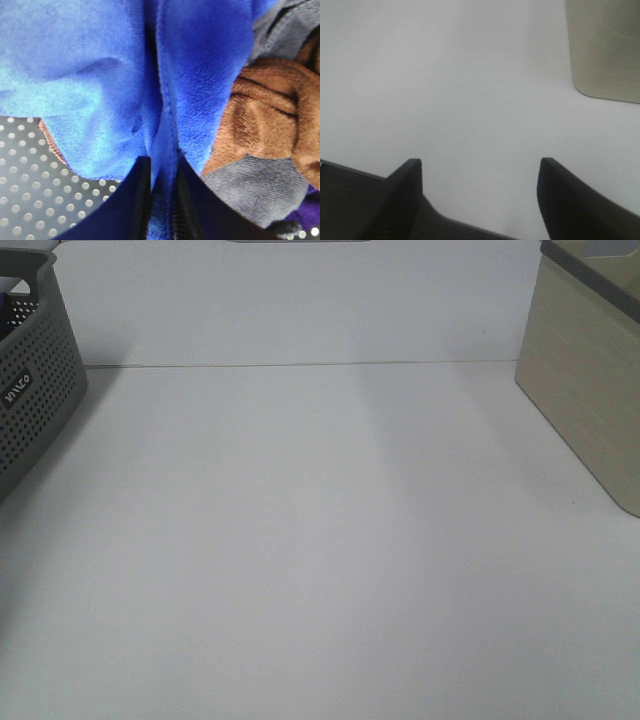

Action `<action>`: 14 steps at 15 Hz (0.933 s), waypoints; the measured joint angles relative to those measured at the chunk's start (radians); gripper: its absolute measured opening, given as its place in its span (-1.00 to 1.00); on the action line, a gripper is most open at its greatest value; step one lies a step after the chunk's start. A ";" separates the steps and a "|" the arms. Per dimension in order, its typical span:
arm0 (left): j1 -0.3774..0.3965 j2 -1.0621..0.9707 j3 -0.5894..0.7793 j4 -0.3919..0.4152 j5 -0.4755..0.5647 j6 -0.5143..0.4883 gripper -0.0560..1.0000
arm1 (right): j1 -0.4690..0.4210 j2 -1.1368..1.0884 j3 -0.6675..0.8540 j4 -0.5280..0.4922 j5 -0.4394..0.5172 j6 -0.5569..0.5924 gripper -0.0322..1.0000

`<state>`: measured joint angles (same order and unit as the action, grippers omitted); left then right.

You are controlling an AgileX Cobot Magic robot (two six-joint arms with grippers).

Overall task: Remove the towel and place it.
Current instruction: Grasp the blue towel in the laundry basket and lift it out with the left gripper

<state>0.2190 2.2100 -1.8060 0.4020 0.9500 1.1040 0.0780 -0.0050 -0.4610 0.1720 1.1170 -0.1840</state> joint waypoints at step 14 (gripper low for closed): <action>-0.002 -0.337 0.000 -0.020 0.003 -0.136 -0.89 | 0.000 0.000 0.000 0.000 0.000 0.000 0.33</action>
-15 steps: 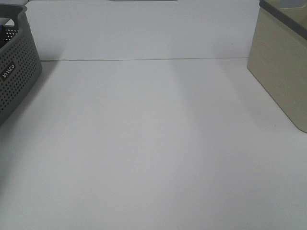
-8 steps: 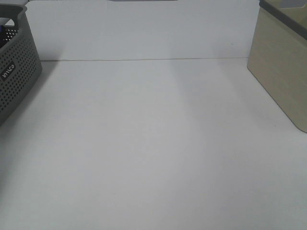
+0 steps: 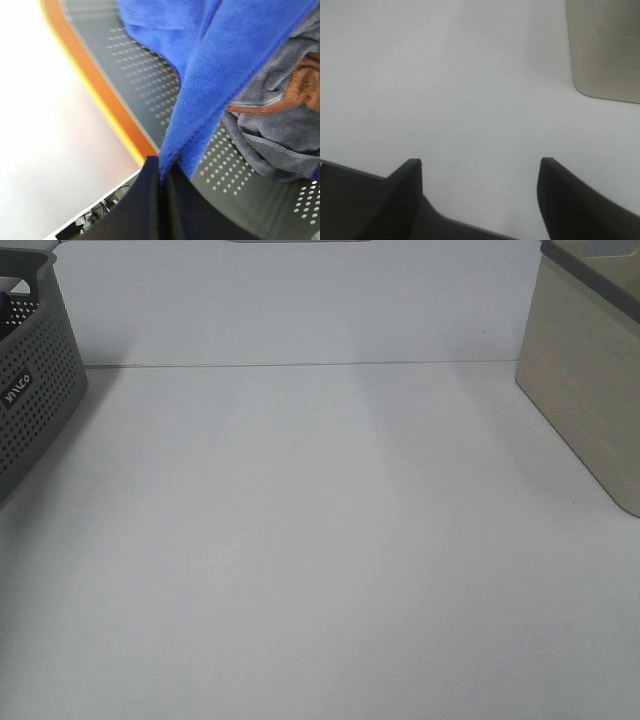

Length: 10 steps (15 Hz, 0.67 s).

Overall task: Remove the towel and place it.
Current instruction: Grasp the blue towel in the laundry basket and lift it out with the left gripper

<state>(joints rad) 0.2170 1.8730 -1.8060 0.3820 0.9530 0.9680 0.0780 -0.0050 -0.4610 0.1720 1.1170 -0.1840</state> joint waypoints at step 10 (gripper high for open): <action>-0.001 -0.351 0.000 -0.405 0.141 -0.048 -0.89 | 0.000 0.000 0.000 0.000 0.000 0.000 0.33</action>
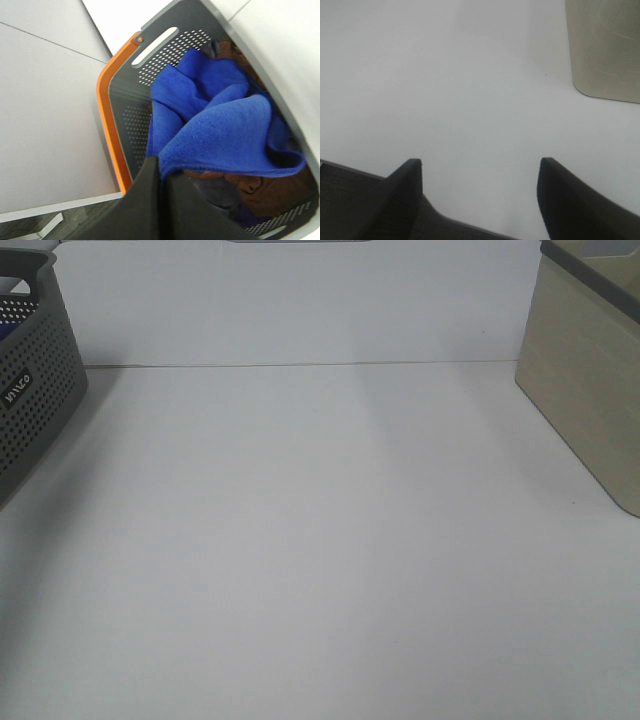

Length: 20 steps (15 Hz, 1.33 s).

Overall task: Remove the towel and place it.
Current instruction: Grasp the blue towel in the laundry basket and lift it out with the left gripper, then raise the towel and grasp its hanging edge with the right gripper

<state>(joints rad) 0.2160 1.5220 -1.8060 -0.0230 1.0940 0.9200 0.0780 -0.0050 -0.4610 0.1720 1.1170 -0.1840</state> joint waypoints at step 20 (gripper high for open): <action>0.000 -0.230 -0.011 -0.641 0.122 0.284 -0.89 | 0.000 0.701 -0.121 0.917 -0.140 -1.064 0.33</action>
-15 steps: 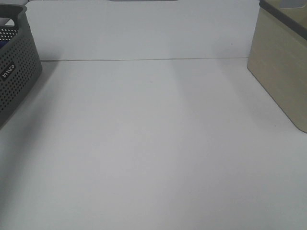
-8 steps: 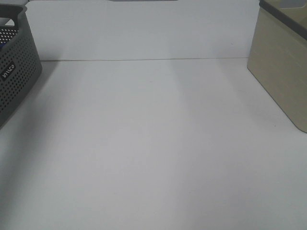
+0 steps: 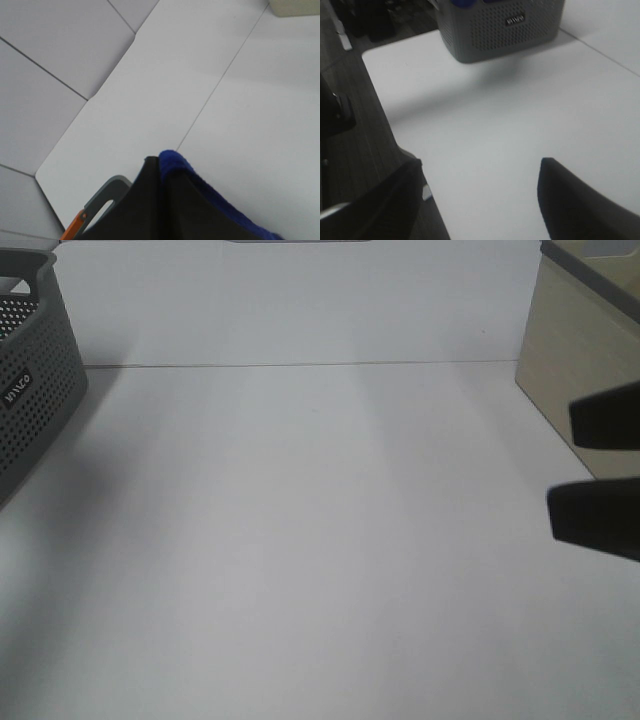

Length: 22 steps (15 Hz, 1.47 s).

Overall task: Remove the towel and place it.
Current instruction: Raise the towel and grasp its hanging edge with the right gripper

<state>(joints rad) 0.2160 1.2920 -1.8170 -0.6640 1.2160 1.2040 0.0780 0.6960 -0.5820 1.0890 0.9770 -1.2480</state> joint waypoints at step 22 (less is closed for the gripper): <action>-0.232 -0.007 -0.001 -0.180 -0.008 0.131 -0.89 | 0.427 1.179 -0.671 0.552 0.190 -0.633 0.33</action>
<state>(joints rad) -0.0160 1.2850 -1.8180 -0.8440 1.2080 1.3350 0.5050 1.8750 -1.2530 1.6410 1.1670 -1.8810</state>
